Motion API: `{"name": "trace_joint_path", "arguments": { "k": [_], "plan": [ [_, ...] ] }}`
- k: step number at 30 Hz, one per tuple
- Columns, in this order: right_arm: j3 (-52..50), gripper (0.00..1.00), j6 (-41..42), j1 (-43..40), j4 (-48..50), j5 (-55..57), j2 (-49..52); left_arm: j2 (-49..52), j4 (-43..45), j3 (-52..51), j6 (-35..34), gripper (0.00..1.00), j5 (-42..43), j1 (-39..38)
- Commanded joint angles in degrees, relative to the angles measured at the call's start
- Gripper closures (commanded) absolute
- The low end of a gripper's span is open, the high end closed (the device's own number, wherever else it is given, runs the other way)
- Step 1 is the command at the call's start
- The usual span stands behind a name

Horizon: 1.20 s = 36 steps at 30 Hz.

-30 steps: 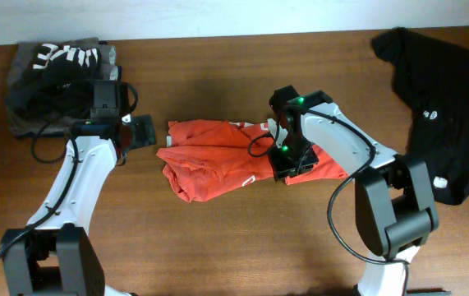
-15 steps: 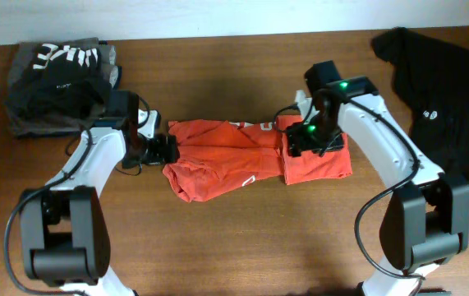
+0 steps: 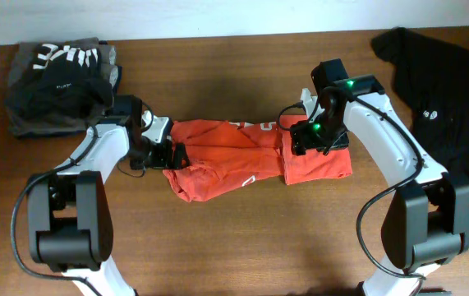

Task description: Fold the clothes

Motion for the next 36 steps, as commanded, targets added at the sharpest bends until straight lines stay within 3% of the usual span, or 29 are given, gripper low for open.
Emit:
{"name": "trace_joint_path", "arguments": {
  "k": [1,2,7,9,15,18,24,32,36],
  "plan": [
    [0.8,0.27,-0.6,-0.2,0.1,0.5,-1.1,7.2,0.6,-0.9,1.5,0.05,4.6,-1.0],
    [0.8,0.27,-0.6,-0.2,0.1,0.5,-1.1,8.2,0.9,-0.9,0.9,0.11,4.8,-1.2],
    [0.8,0.27,-0.4,-0.2,0.7,2.0,-1.1,10.3,1.9,-0.9,-2.5,0.78,4.7,-1.1],
    [0.8,0.27,-0.3,-0.5,1.0,2.2,-1.1,10.3,1.9,-0.9,-2.8,0.97,4.7,-1.1],
    [0.8,0.27,0.3,-3.7,2.5,2.2,-1.1,9.5,0.6,-0.7,-2.9,0.99,4.4,0.1],
    [0.8,0.37,0.1,-5.6,2.6,2.3,-1.0,8.1,-0.5,-0.2,-2.9,0.99,2.5,2.2],
    [0.4,0.95,-0.5,-8.7,5.2,-0.6,0.1,3.5,-3.0,0.7,-2.4,1.00,-2.7,7.6],
    [-0.6,0.96,-2.5,-9.0,14.8,-18.5,5.2,1.2,-7.1,4.9,0.6,0.99,-5.0,10.6],
    [-1.0,0.96,-2.5,-9.0,15.4,-19.9,9.5,1.2,-7.5,7.0,0.3,0.99,-4.9,10.6]
  ]
}}
